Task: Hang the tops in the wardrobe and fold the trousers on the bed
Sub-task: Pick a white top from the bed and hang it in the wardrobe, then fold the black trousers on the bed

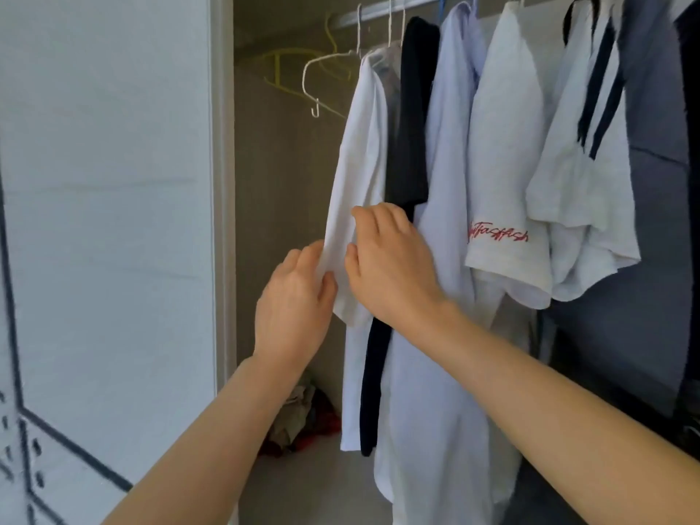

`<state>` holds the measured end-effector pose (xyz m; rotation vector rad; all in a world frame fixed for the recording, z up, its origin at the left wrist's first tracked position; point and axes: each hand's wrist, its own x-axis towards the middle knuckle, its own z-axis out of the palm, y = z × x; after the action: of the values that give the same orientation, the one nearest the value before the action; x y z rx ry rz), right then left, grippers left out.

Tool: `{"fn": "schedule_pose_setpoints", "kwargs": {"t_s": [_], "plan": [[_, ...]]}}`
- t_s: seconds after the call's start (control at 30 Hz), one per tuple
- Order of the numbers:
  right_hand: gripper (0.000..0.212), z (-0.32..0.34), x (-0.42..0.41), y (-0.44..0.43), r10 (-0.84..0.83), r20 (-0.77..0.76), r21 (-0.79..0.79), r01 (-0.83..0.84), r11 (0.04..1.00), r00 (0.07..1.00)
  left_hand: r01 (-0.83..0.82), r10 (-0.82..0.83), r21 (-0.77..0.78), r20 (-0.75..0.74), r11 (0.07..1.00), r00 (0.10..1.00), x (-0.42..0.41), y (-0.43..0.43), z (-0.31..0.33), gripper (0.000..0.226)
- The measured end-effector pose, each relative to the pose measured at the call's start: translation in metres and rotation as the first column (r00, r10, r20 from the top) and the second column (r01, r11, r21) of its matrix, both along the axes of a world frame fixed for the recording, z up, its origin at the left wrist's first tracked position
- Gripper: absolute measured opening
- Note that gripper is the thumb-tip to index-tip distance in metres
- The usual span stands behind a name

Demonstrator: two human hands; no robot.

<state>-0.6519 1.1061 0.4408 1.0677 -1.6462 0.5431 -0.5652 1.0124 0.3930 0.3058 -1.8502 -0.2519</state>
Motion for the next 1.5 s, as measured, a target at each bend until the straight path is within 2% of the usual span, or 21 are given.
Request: {"fn": "schedule_pose_setpoints", "kwargs": {"t_s": [0.17, 0.27, 0.4, 0.57, 0.7, 0.9, 0.97, 1.13, 1.33, 1.5], "plan": [[0.029, -0.05, 0.024, 0.025, 0.207, 0.081, 0.014, -0.208, 0.978, 0.975, -0.199, 0.198, 0.076, 0.016, 0.977, 0.98, 0.038, 0.039, -0.041, 0.036], [0.034, -0.087, 0.045, 0.033, 0.335, 0.137, 0.028, -0.342, 0.939, 0.932, -0.328, 0.326, 0.127, 0.037, 0.936, 0.945, 0.072, 0.059, -0.069, 0.033], [0.042, -0.13, 0.078, 0.039, 0.456, 0.246, 0.08, -0.487, 0.87, 0.855, -0.501, 0.49, 0.096, 0.114, 0.86, 0.864, 0.121, 0.073, -0.108, 0.03], [0.041, -0.176, 0.131, 0.041, 0.567, 0.265, 0.146, -0.614, 0.776, 0.78, -0.645, 0.626, 0.051, 0.196, 0.763, 0.755, 0.196, 0.09, -0.157, 0.028], [0.038, -0.227, 0.183, 0.035, 0.663, 0.317, 0.231, -0.733, 0.64, 0.678, -0.739, 0.698, 0.083, 0.271, 0.669, 0.663, 0.265, 0.107, -0.211, 0.025], [0.039, -0.324, 0.274, 0.04, 0.696, 0.509, 0.363, -0.859, 0.36, 0.507, -0.85, 0.739, 0.144, 0.435, 0.507, 0.515, 0.364, 0.148, -0.309, 0.023], [0.039, -0.357, 0.306, 0.045, 0.684, 0.554, 0.407, -0.871, 0.274, 0.474, -0.887, 0.737, 0.188, 0.499, 0.421, 0.456, 0.393, 0.17, -0.343, 0.021], [0.038, -0.437, 0.382, 0.058, 0.657, 0.627, 0.498, -0.864, 0.074, 0.418, -0.934, 0.695, 0.335, 0.643, 0.124, 0.322, 0.456, 0.23, -0.412, 0.024], [0.032, -0.508, 0.458, 0.072, 0.641, 0.668, 0.595, -0.788, -0.155, 0.378, -0.896, 0.614, 0.416, 0.751, -0.155, 0.243, 0.516, 0.289, -0.48, 0.026], [0.027, -0.552, 0.51, 0.069, 0.641, 0.667, 0.691, -0.636, -0.344, 0.379, -0.792, 0.573, 0.46, 0.801, -0.402, 0.175, 0.552, 0.318, -0.519, 0.027]]}}
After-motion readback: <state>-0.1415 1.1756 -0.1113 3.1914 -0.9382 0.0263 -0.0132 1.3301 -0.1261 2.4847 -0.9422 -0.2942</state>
